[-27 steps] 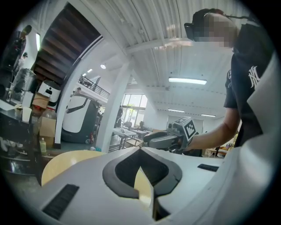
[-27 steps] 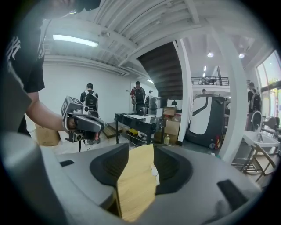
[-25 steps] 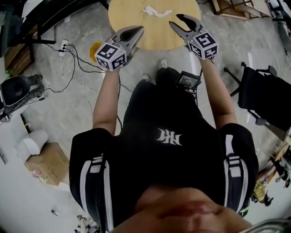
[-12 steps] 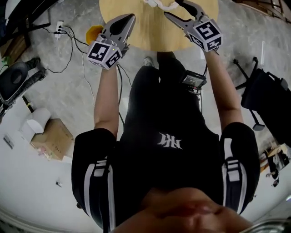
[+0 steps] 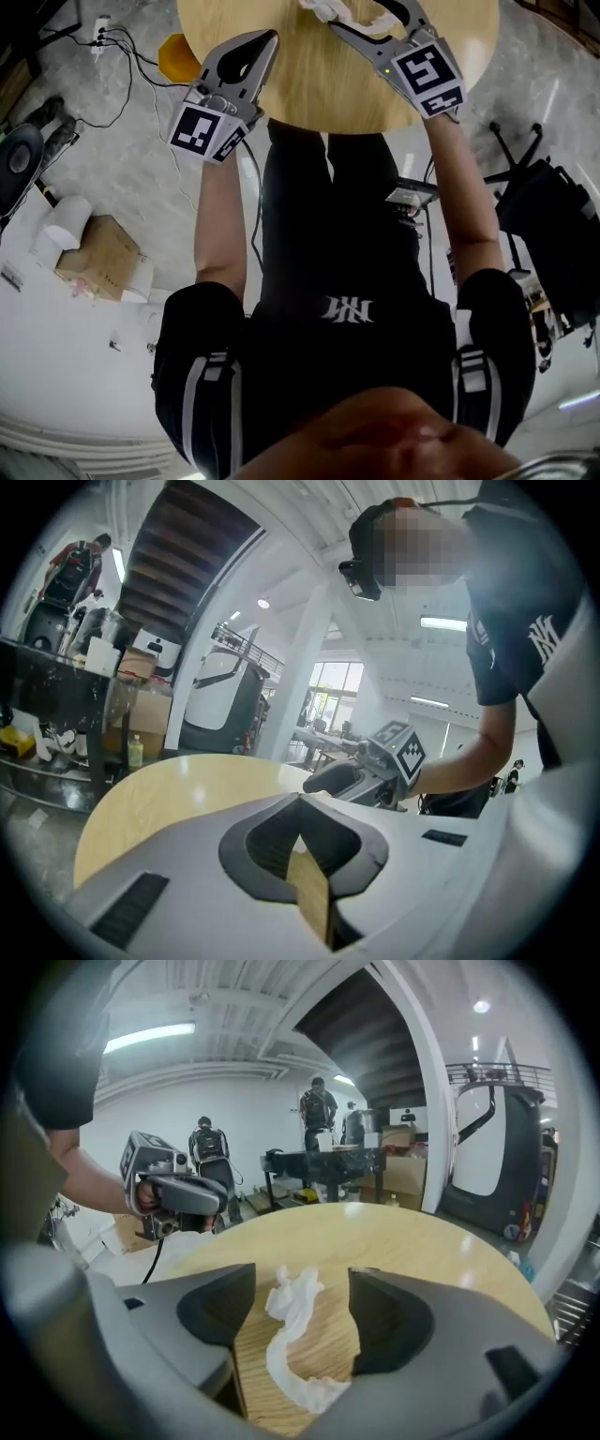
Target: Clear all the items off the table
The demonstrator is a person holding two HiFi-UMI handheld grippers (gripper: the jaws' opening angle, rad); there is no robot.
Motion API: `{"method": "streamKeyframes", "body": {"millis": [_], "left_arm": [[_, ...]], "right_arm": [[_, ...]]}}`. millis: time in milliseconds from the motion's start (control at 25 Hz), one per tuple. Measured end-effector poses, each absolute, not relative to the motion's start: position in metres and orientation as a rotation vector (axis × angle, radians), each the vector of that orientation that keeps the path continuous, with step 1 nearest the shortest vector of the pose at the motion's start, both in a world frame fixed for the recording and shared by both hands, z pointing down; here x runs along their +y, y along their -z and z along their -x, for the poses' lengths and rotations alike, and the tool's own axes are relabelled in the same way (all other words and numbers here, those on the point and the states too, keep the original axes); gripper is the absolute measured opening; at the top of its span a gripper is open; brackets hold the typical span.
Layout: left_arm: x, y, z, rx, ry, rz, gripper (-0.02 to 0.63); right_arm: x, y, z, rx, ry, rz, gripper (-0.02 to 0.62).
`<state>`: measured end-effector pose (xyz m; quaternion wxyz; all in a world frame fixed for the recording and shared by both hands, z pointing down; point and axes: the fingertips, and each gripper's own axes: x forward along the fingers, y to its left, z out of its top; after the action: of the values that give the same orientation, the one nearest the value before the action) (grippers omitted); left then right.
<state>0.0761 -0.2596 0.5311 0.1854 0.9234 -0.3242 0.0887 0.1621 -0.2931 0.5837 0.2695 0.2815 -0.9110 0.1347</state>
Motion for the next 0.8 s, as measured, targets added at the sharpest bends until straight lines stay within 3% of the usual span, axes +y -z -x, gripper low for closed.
{"method": "streamKeyframes", "body": {"millis": [400, 480, 600, 680, 800], "left_arm": [[-0.267, -0.560, -0.078, -0.827, -0.213, -2.619, 0.012], [-0.269, -0.561, -0.077, -0.819, -0.209, -2.618, 0.012], [-0.268, -0.560, -0.078, -0.791, -0.190, -2.617, 0.012], [-0.266, -0.559, -0.079, -0.774, -0.177, -2.622, 0.012], [-0.263, -0.558, -0.082, -0.749, -0.168, -2.632, 0.012]], "right_arm": [[-0.291, -0.630, -0.145, -2.322, -0.346, -0.693, 0.317], [-0.293, -0.634, -0.143, -2.296, -0.276, -0.669, 0.260], [-0.291, -0.639, -0.142, -2.254, -0.226, -0.645, 0.255], [-0.291, -0.640, -0.142, -2.234, -0.204, -0.650, 0.171], [-0.290, -0.641, -0.143, -2.217, -0.200, -0.660, 0.110]]}}
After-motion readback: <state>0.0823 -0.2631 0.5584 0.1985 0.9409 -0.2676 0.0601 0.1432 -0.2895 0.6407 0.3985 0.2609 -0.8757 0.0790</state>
